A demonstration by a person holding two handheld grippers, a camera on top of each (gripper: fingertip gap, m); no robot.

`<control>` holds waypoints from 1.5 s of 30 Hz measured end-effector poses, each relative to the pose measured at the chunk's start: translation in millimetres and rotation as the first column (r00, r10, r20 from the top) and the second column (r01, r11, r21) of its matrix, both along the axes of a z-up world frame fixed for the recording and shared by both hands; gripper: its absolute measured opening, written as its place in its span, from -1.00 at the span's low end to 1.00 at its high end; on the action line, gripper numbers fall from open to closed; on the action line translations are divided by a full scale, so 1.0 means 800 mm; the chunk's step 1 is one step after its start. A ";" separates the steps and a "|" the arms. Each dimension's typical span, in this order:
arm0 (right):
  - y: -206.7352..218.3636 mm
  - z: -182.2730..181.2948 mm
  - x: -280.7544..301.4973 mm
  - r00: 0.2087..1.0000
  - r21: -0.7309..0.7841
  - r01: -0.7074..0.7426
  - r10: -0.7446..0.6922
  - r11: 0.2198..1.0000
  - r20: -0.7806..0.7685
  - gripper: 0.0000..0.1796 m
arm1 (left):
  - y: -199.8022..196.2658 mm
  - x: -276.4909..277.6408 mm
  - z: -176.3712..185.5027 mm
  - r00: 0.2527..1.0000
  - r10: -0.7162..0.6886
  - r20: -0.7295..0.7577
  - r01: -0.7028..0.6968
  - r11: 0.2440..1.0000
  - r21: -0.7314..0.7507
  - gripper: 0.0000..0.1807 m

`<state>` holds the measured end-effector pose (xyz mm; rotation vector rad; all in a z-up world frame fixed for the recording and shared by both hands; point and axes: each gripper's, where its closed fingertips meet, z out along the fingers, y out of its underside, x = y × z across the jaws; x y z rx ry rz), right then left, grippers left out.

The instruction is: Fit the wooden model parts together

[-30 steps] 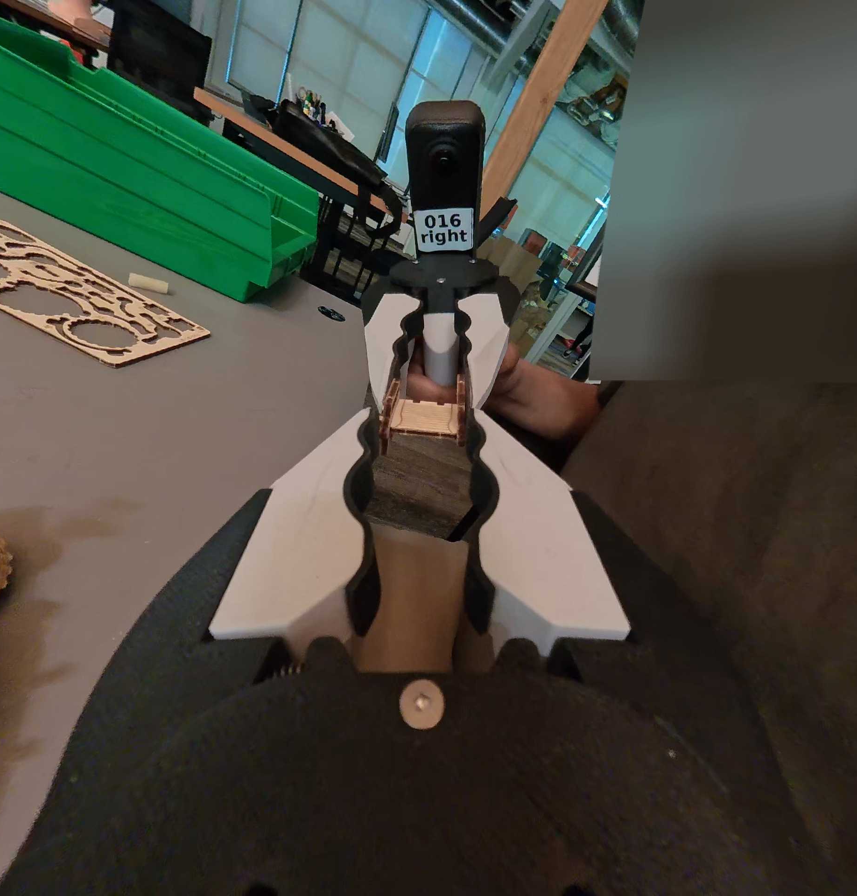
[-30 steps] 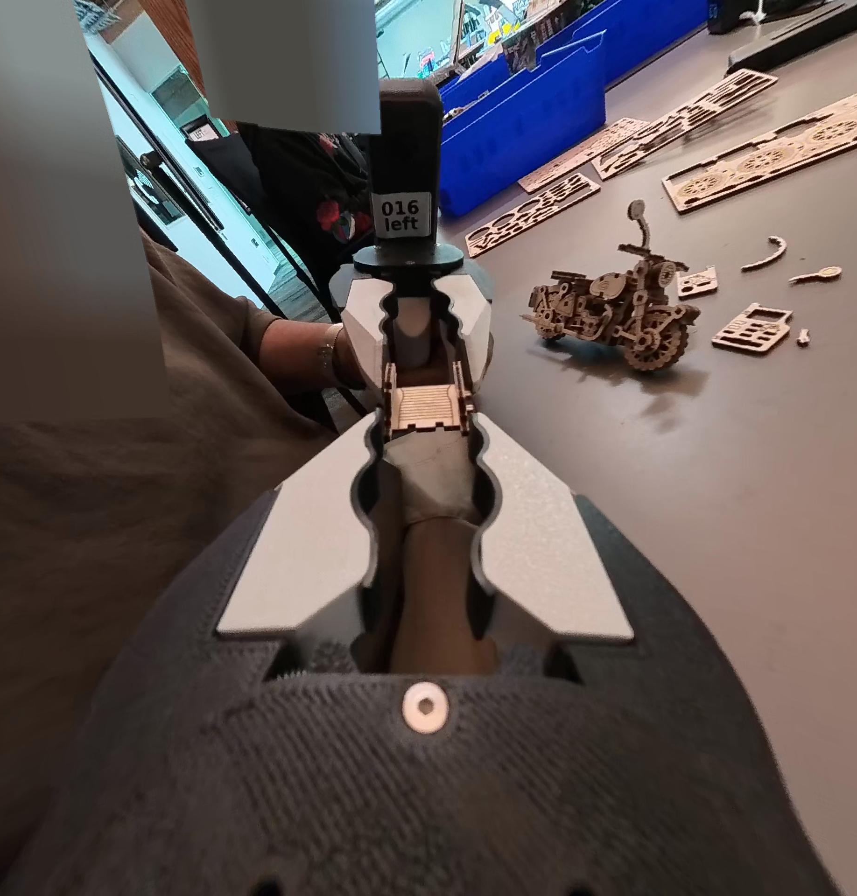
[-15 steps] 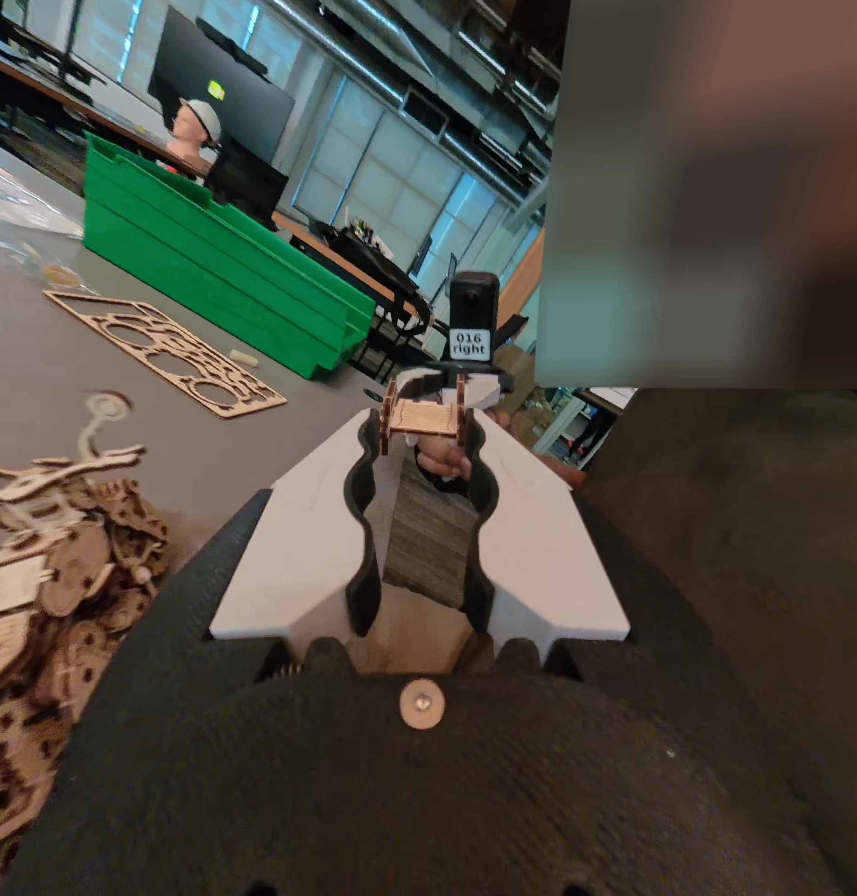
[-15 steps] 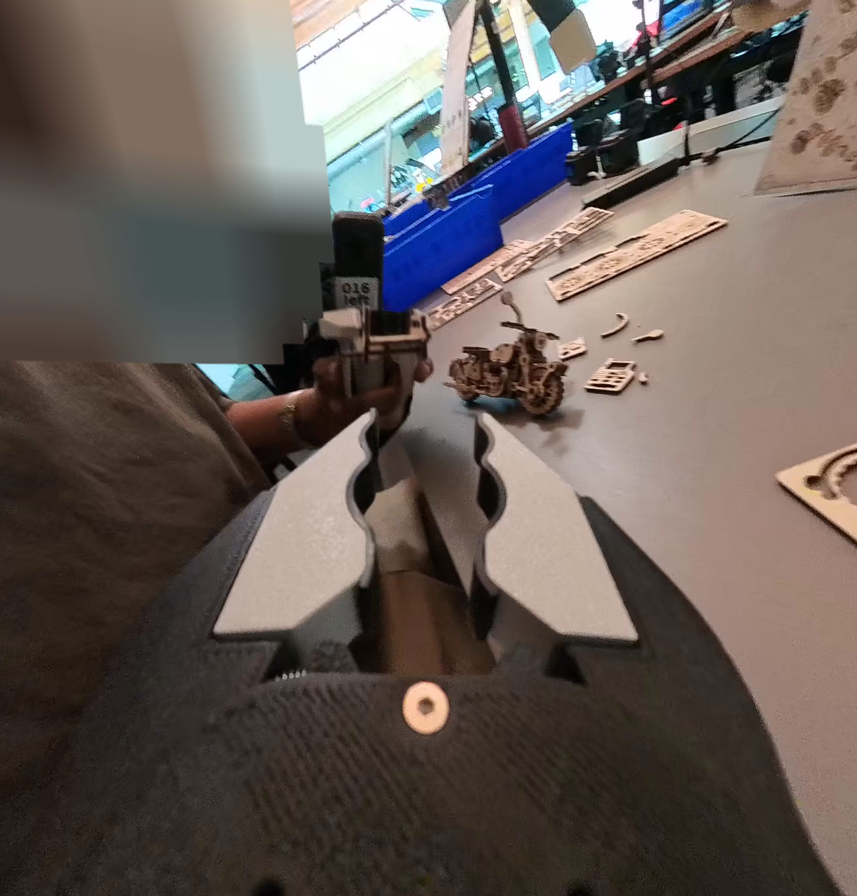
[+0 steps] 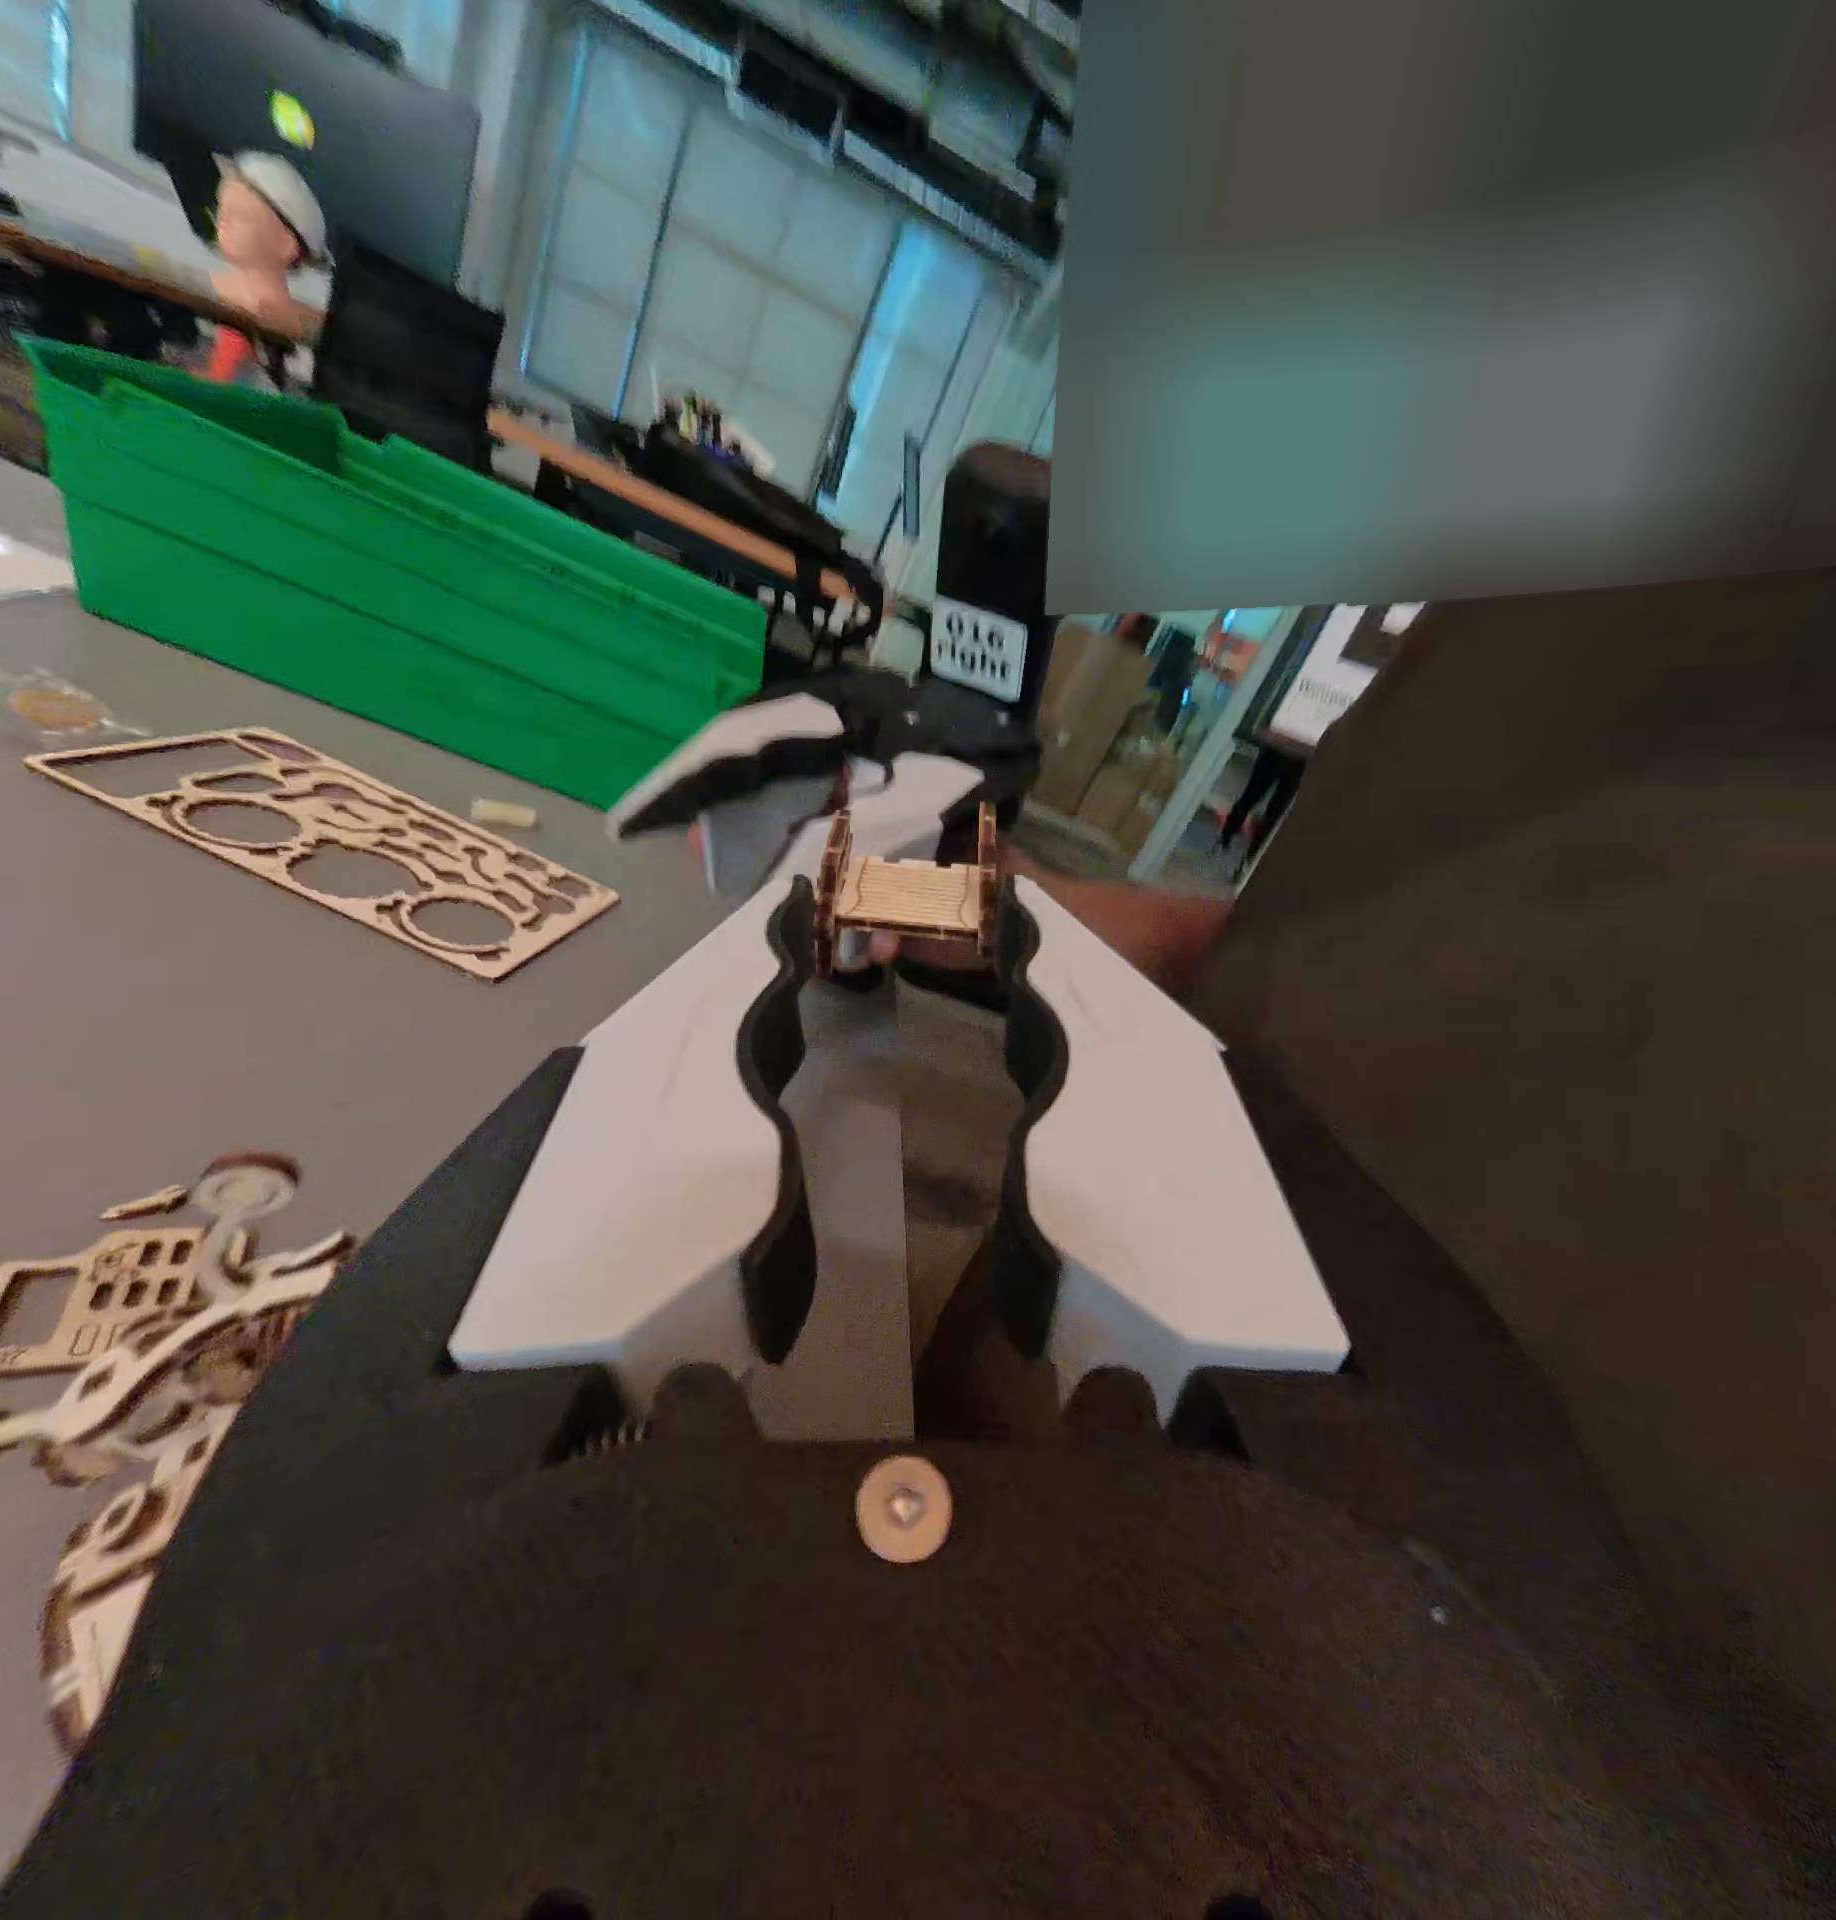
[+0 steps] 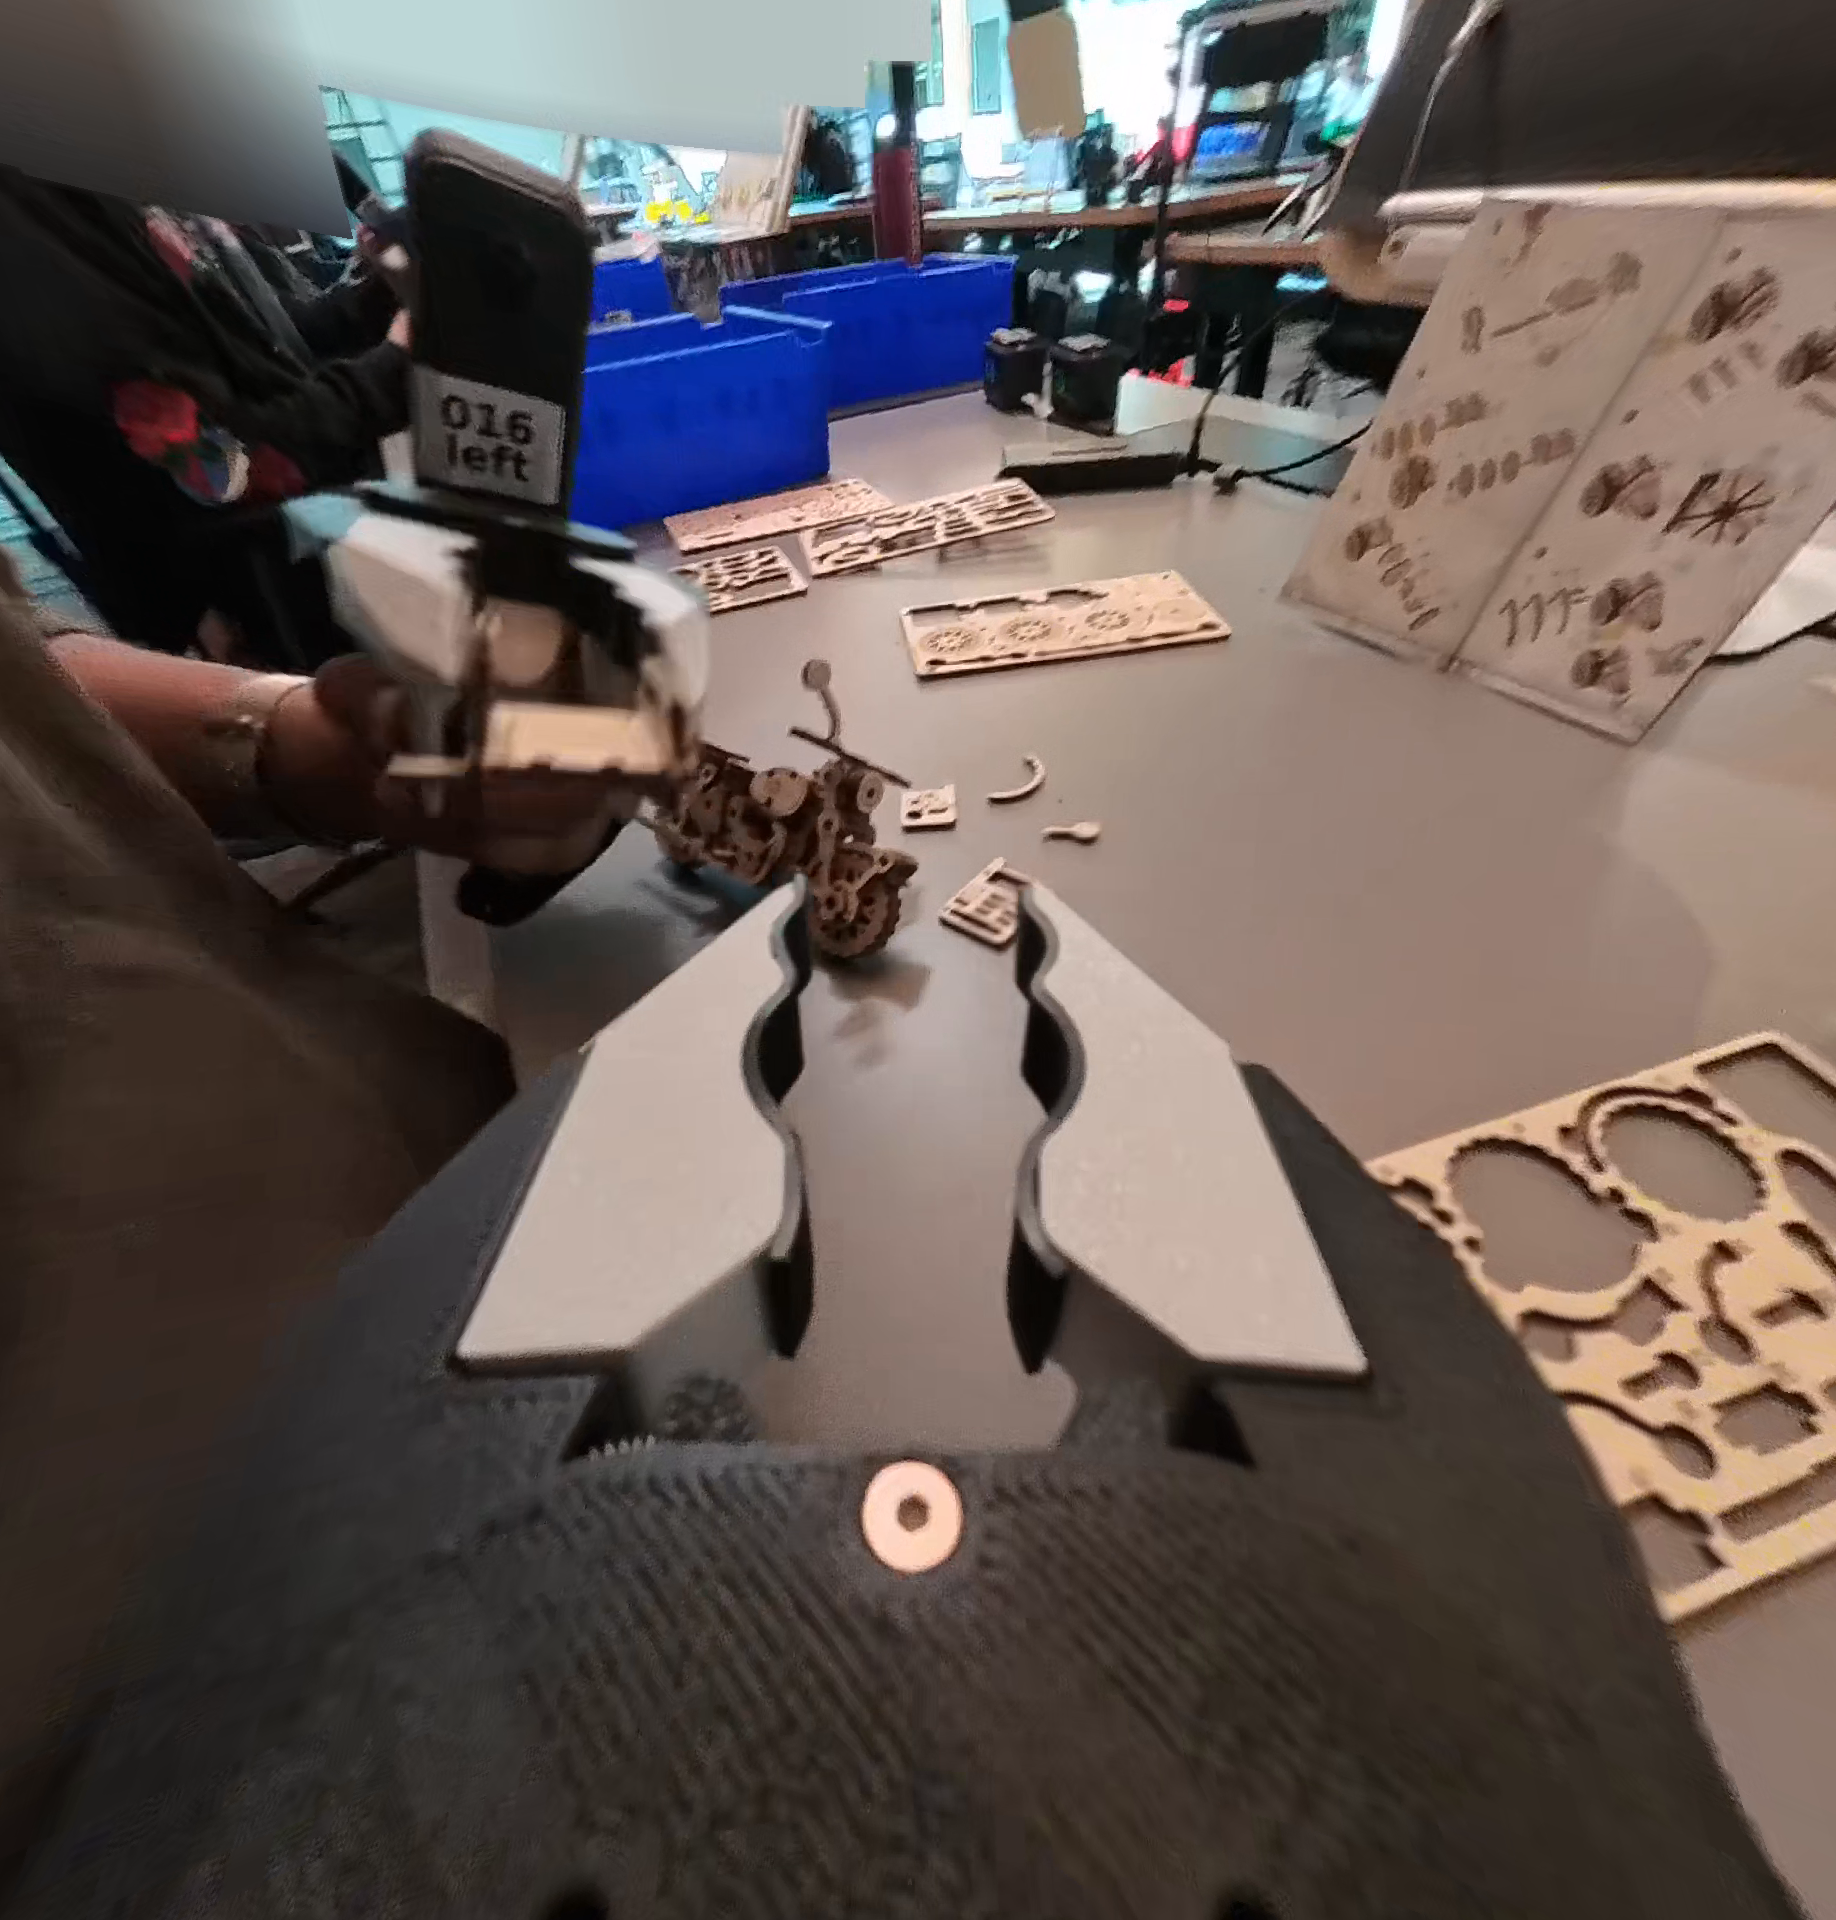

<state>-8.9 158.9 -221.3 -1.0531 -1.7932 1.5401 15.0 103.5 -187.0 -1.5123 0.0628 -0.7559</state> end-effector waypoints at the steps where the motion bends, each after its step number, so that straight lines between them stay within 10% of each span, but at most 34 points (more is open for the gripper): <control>1: 0.005 0.003 -0.006 1.000 0.005 0.025 -0.025 1.000 -0.015 -0.49 | 0.000 0.007 0.001 0.999 -0.022 -0.023 0.022 1.000 -0.003 -0.63; 14: 0.025 0.045 0.011 0.960 0.115 0.228 -0.203 0.967 -0.195 -0.45 | -0.006 0.028 -0.031 0.957 0.140 -0.256 -0.154 0.988 -0.033 -0.63; 19: 0.016 0.004 0.007 0.976 0.222 0.216 -0.214 0.951 -0.035 -0.45 | -0.004 0.022 -0.045 0.933 0.160 -0.323 -0.193 0.978 -0.074 -0.63; 23: 0.024 -0.006 -0.003 0.962 0.196 0.267 -0.271 0.943 -0.007 -0.96 | -0.003 0.015 -0.045 0.944 0.167 -0.286 -0.199 0.976 -0.089 -0.63; 28: 0.042 0.000 -0.013 0.922 0.132 0.387 -0.387 0.913 -0.026 -1.00 | -0.003 0.009 -0.044 0.958 0.164 -0.237 -0.193 0.975 -0.106 -0.63; 37: 0.060 -0.037 -0.013 0.893 0.492 0.429 -0.438 0.757 -0.105 -0.85 | 0.002 0.013 -0.047 0.962 0.140 -0.233 -0.172 0.977 -0.124 -0.63; 45: 0.060 -0.072 -0.004 0.887 0.274 0.348 -0.410 0.896 0.212 -0.70 | 0.006 0.010 -0.048 0.973 0.132 -0.187 -0.160 0.977 -0.141 -0.63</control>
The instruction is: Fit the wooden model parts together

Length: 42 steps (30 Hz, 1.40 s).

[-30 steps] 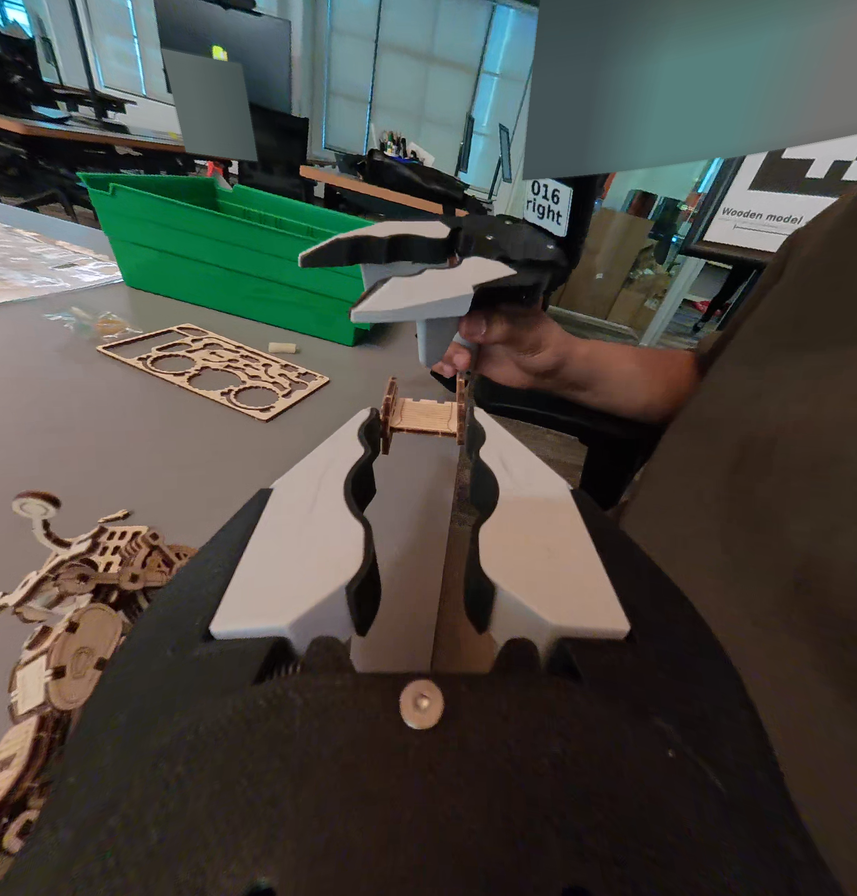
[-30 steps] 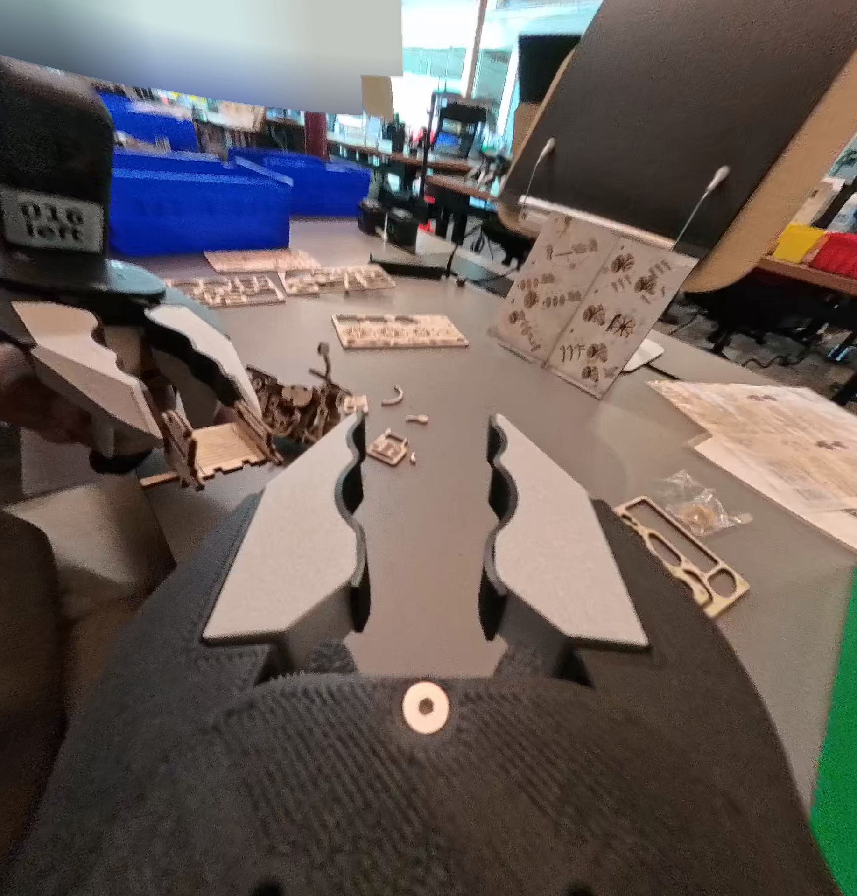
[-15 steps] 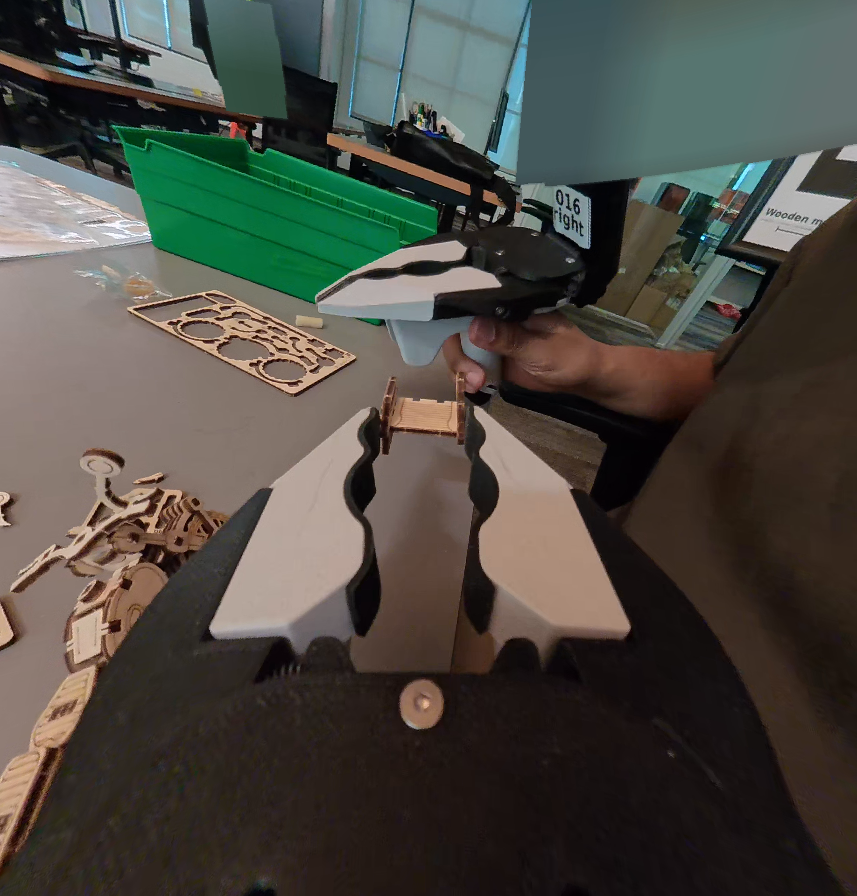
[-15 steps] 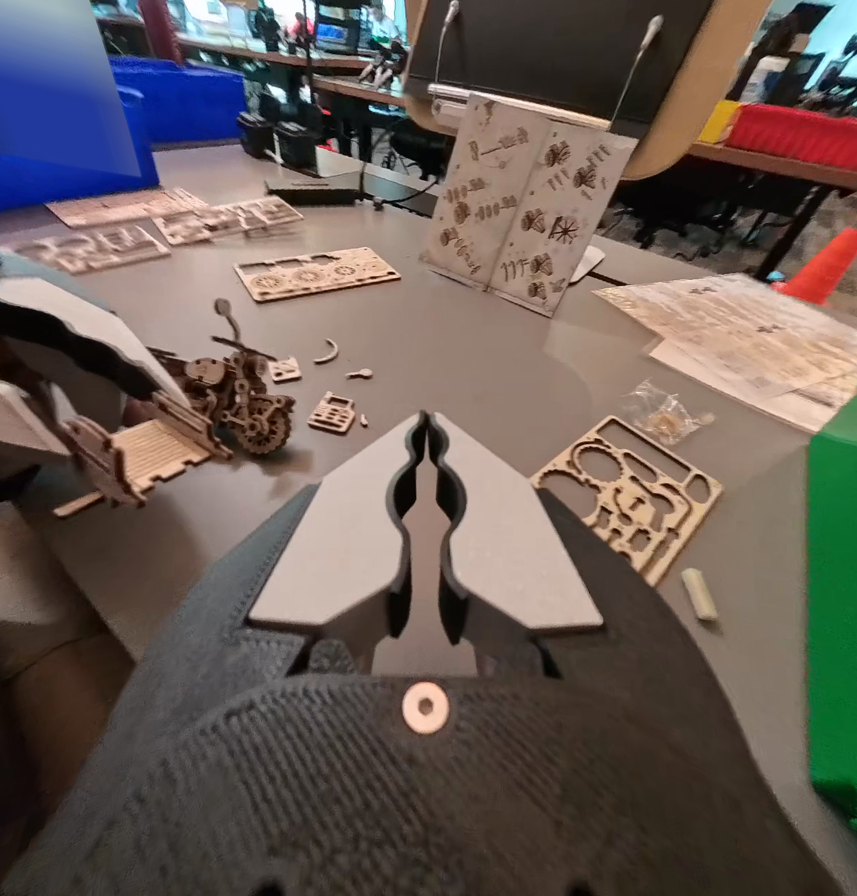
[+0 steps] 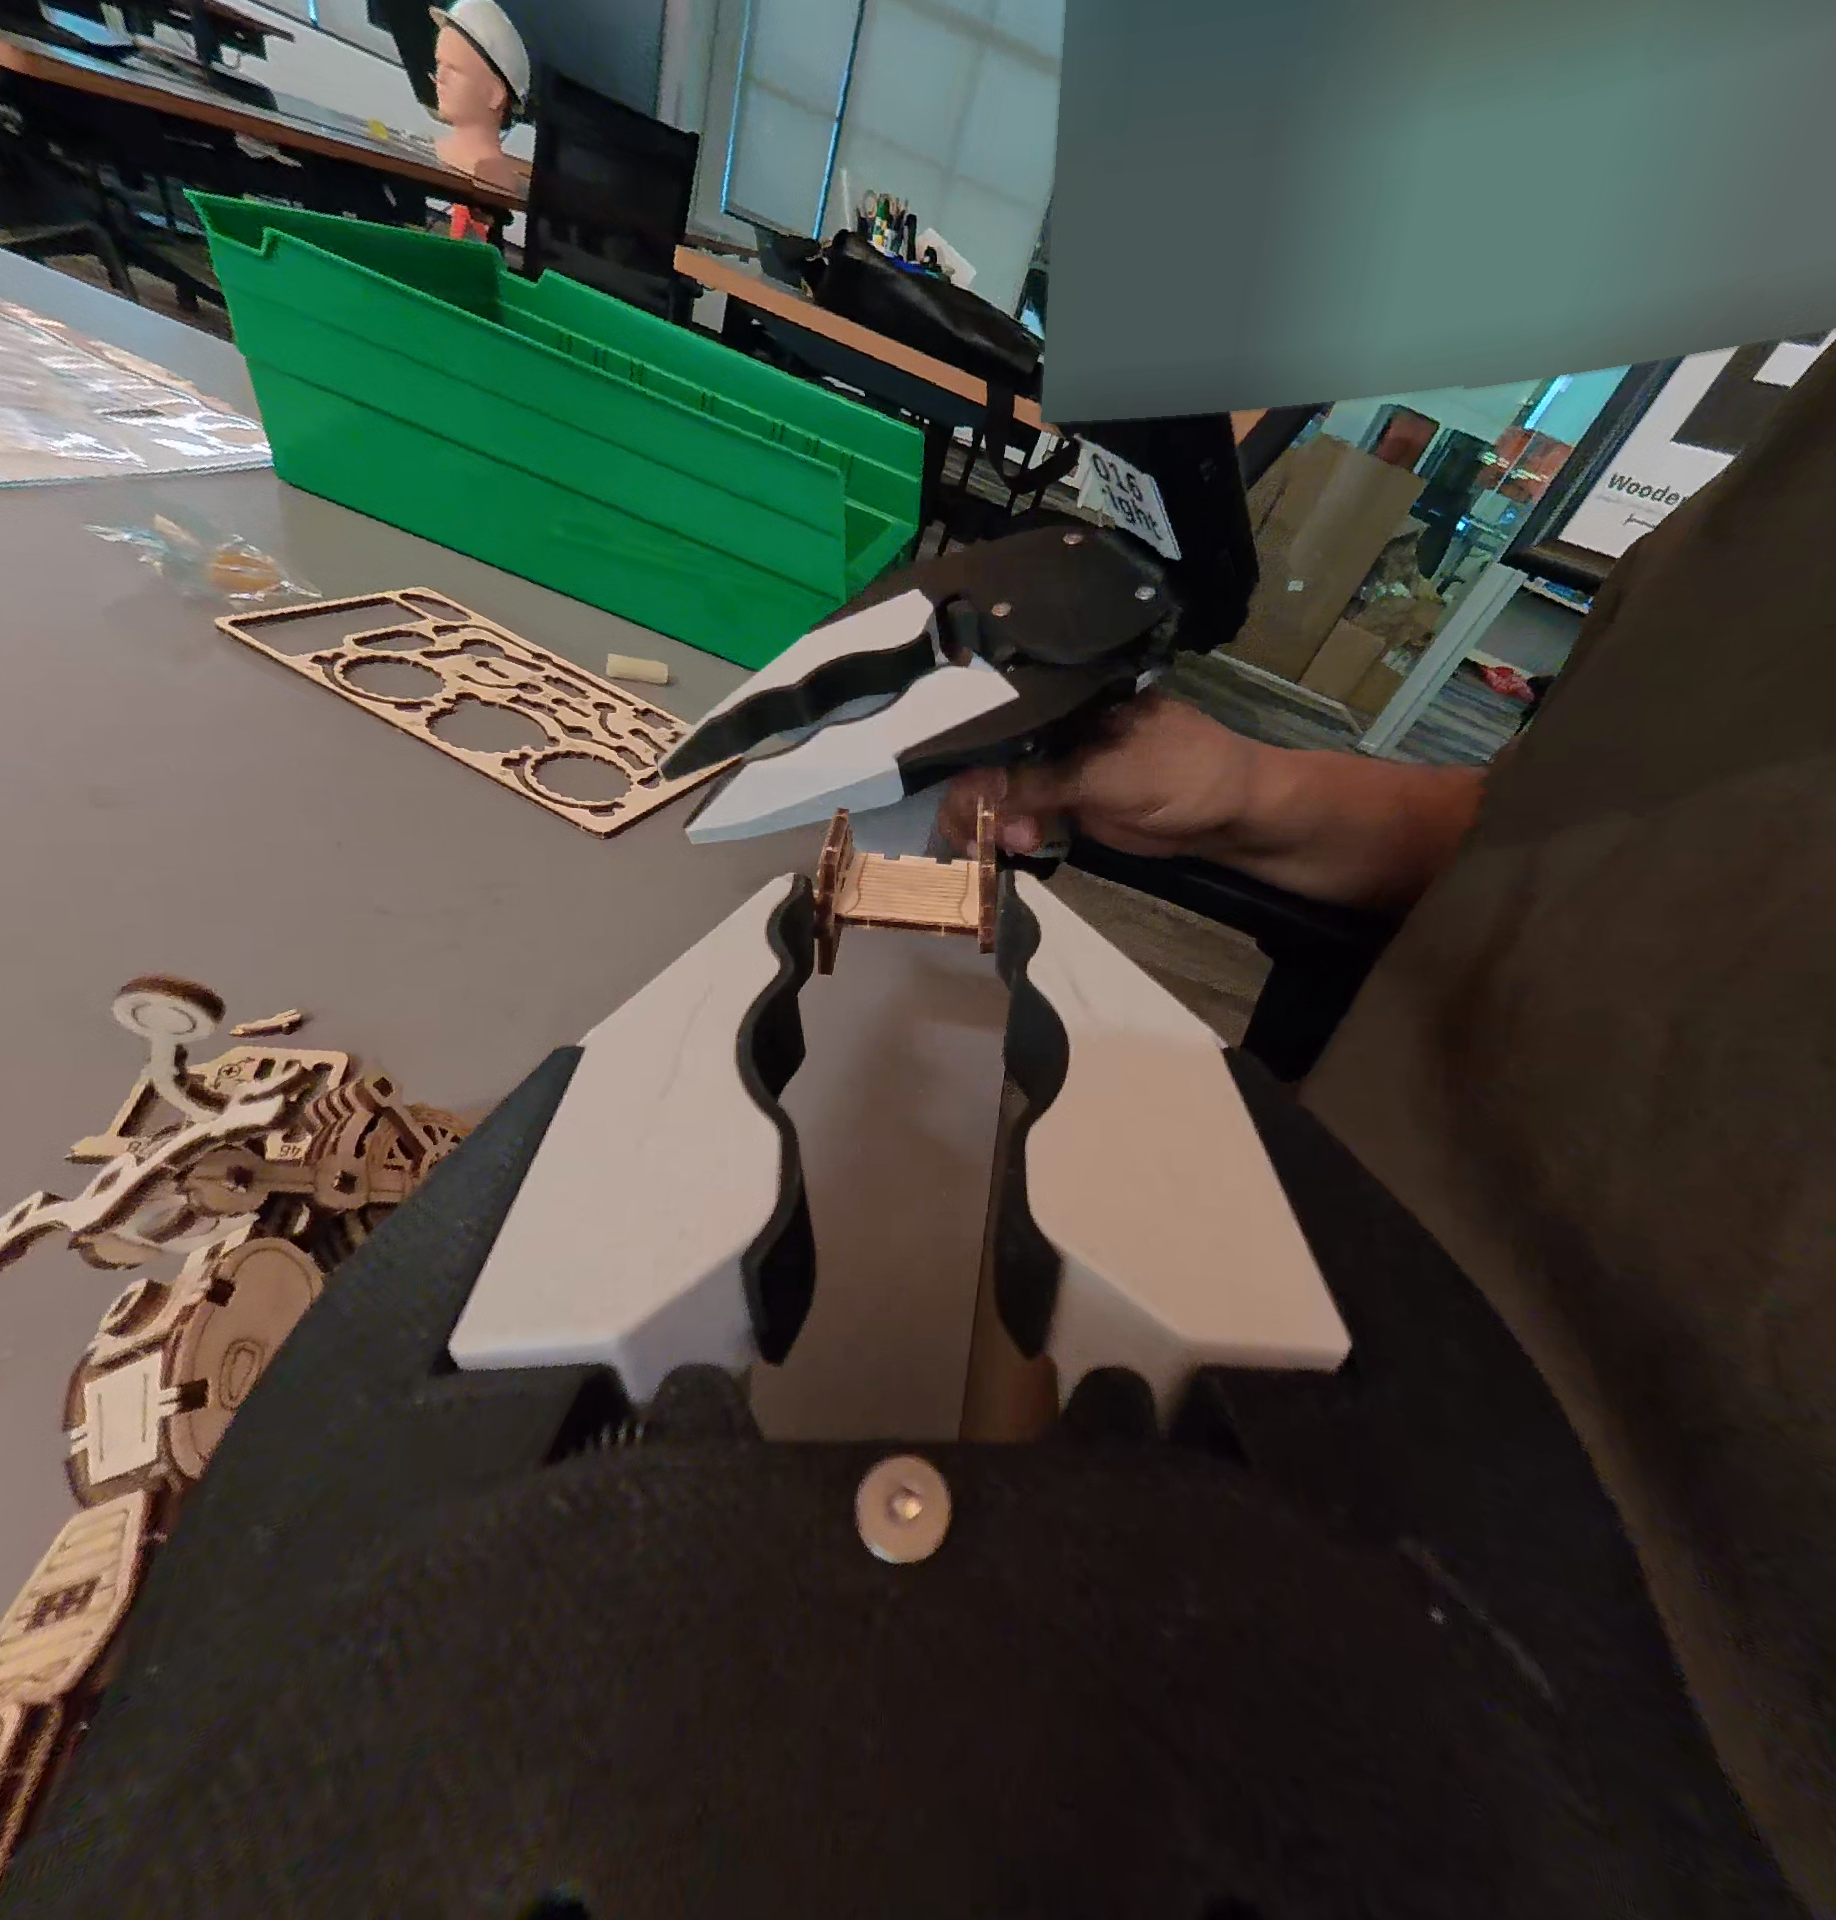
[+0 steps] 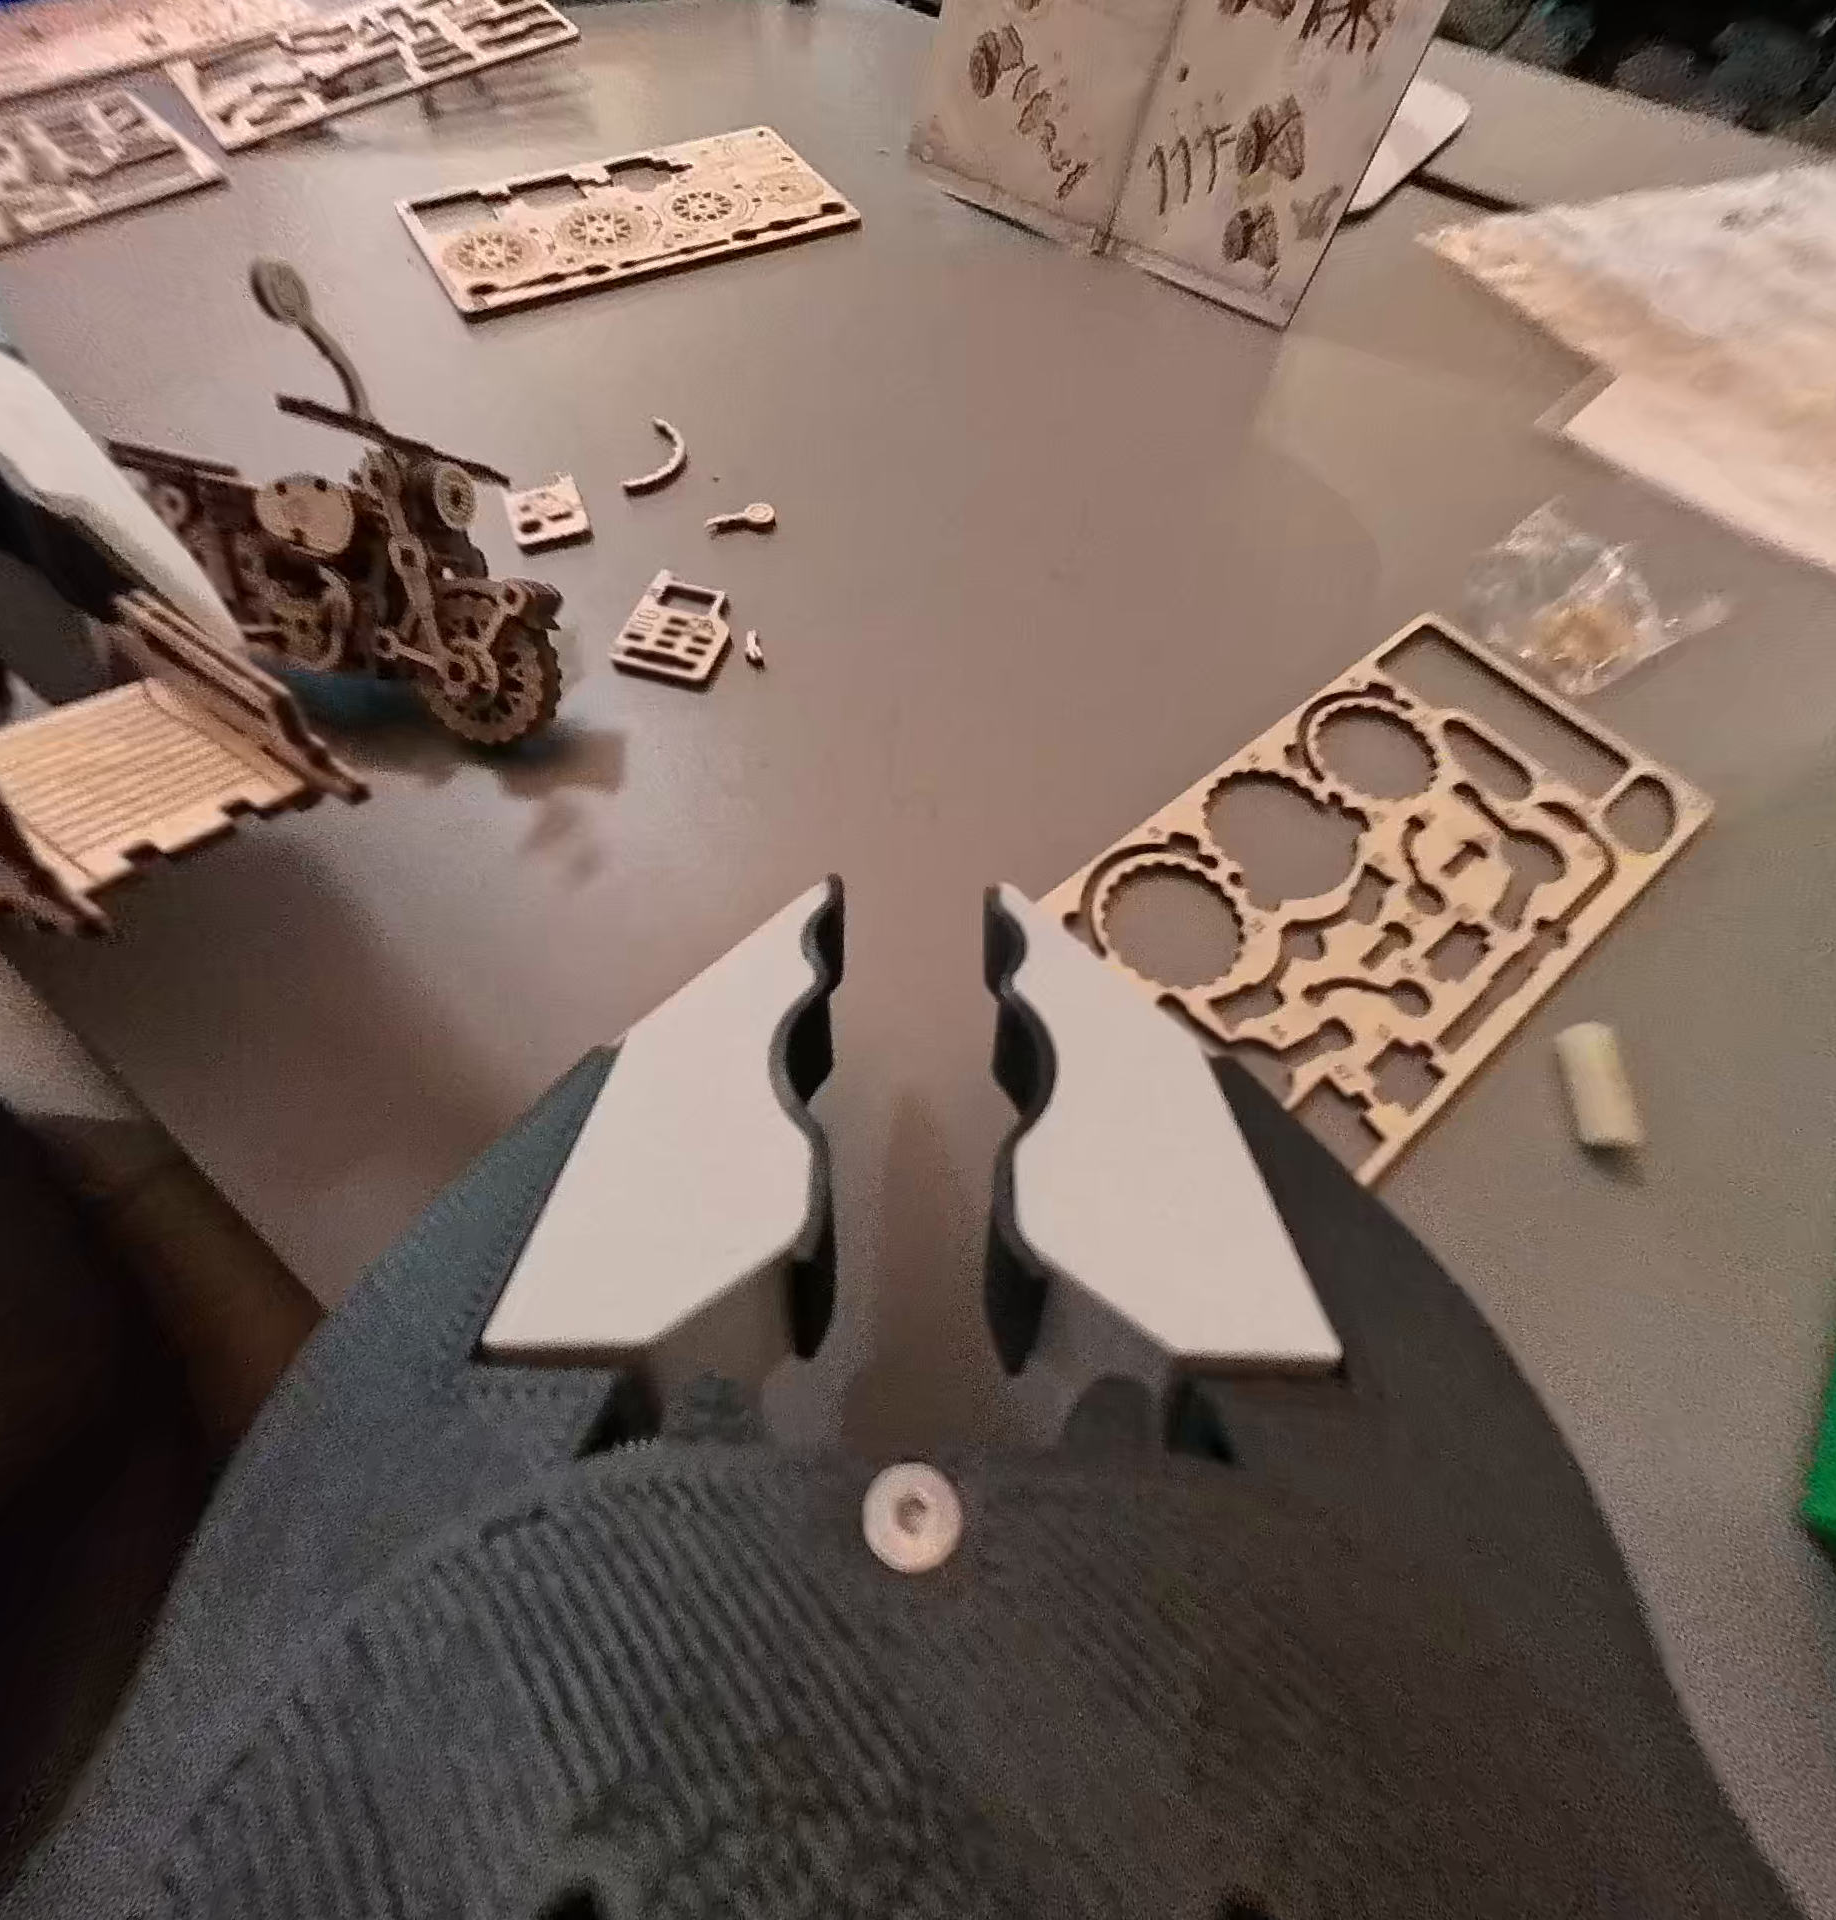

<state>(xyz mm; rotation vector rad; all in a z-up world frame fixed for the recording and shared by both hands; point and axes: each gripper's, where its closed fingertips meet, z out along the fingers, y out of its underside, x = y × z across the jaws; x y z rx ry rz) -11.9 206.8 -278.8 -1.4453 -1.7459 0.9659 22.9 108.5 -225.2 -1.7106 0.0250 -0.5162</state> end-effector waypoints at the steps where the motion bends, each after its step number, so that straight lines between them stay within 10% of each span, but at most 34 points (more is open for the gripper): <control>1: -0.002 0.001 0.000 1.000 -0.038 -0.007 0.007 0.999 0.001 -0.76 | 0.000 0.000 0.000 1.000 -0.001 0.003 0.001 1.000 0.001 -0.63; 10: -0.015 0.025 0.003 0.986 0.030 -0.099 0.102 0.995 -0.128 -1.00 | 0.001 -0.001 0.000 1.000 -0.002 0.019 0.002 1.000 -0.001 -0.63; 23: -0.051 0.046 0.016 0.958 -0.328 -0.276 0.233 0.904 -0.166 -0.54 | 0.001 0.001 -0.001 1.000 -0.007 0.014 0.007 1.000 -0.005 -0.63; 42: -0.061 0.052 0.017 0.941 -0.258 -0.316 0.268 0.913 -0.205 -0.47 | 0.001 -0.001 -0.001 0.999 -0.007 0.032 0.007 1.000 -0.007 -0.63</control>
